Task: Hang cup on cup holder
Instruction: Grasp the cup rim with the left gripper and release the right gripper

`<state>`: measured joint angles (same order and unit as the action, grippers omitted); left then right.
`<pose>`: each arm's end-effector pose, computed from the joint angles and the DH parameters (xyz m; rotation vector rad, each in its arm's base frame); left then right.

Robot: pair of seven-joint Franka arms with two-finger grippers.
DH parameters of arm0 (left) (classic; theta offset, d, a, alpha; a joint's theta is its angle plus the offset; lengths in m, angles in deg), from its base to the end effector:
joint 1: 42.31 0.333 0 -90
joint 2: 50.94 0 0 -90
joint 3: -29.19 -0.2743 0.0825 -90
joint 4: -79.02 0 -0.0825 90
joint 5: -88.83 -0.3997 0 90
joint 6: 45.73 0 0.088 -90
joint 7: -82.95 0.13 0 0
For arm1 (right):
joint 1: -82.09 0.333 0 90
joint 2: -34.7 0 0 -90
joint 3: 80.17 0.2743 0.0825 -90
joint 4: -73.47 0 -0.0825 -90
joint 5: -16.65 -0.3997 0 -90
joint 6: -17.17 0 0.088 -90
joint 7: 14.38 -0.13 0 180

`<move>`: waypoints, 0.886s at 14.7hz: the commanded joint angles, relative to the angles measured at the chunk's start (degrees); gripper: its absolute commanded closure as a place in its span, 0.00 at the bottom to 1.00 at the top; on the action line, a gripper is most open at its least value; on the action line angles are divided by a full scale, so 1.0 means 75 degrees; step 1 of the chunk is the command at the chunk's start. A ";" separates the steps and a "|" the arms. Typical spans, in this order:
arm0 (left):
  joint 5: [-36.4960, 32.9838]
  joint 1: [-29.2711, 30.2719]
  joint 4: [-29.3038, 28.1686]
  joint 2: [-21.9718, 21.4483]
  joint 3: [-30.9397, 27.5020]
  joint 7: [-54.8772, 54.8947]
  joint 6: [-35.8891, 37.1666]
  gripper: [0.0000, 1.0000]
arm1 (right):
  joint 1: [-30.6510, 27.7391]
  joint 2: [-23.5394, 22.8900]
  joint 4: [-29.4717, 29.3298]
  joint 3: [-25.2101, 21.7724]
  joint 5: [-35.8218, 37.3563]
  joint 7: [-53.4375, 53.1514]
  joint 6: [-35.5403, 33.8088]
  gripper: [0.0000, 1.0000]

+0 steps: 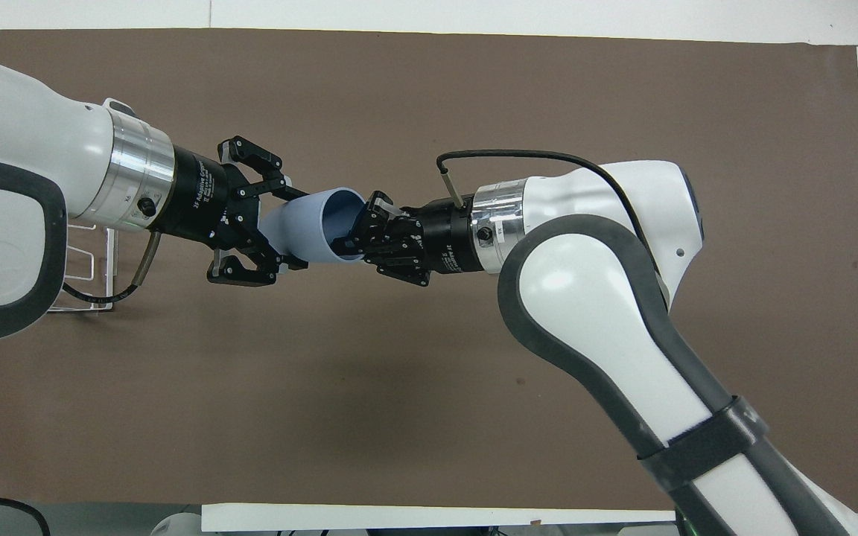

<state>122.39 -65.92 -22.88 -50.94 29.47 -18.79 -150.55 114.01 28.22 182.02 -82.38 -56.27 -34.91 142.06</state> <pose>0.5151 -0.2905 0.4971 2.0188 1.8767 -0.6858 0.5252 0.3623 0.4247 -1.9969 0.5609 0.3751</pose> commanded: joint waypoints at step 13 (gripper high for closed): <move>-0.5264 -0.0367 -0.0300 -0.0258 -0.0107 -0.0790 0.0557 1.00 | -0.1804 0.1003 -0.0048 -0.0115 0.4051 0.0007 -0.0971 0.01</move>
<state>91.21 -67.45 -23.63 -51.09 29.20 -23.58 -148.32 103.74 33.22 181.05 -83.75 -36.39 -34.79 137.61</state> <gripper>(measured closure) 0.242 0.040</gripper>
